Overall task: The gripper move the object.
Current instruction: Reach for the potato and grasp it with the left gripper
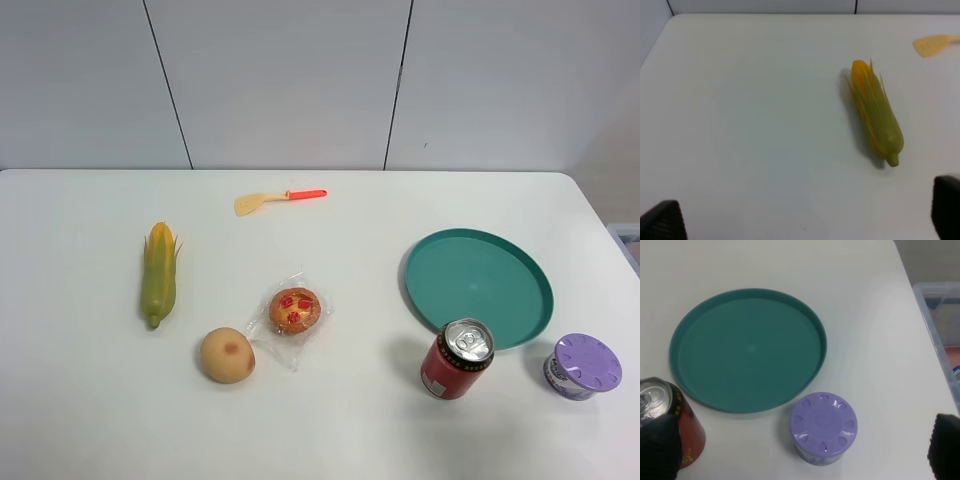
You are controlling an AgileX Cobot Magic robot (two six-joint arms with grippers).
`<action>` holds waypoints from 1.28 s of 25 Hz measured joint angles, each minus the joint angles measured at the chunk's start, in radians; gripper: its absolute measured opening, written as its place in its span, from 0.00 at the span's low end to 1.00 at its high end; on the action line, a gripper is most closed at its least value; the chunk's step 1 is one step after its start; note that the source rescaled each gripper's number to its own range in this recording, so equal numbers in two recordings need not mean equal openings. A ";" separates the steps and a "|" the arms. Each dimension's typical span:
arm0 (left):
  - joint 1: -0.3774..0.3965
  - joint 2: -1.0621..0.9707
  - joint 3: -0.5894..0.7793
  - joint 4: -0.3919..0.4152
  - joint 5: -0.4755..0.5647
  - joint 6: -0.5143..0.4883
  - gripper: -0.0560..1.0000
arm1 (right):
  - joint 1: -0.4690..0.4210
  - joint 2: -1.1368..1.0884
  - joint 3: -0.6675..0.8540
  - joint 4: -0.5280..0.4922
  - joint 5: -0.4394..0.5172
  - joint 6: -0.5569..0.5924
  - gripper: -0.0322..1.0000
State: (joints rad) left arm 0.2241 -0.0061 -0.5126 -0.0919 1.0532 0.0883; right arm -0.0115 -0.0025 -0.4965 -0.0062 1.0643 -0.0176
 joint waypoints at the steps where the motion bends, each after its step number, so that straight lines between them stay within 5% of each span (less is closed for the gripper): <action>1: 0.000 0.000 0.000 0.000 0.000 0.000 1.00 | 0.000 0.000 0.000 0.000 0.000 0.000 1.00; 24: 0.000 0.004 0.000 -0.028 0.000 0.000 1.00 | 0.000 0.000 0.000 0.000 0.000 0.000 1.00; 32: 0.000 0.265 -0.021 -0.096 -0.001 0.017 1.00 | 0.000 0.000 0.000 0.000 0.000 0.000 1.00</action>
State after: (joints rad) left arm 0.2241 0.2593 -0.5337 -0.1882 1.0521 0.1049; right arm -0.0115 -0.0025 -0.4965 -0.0062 1.0643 -0.0176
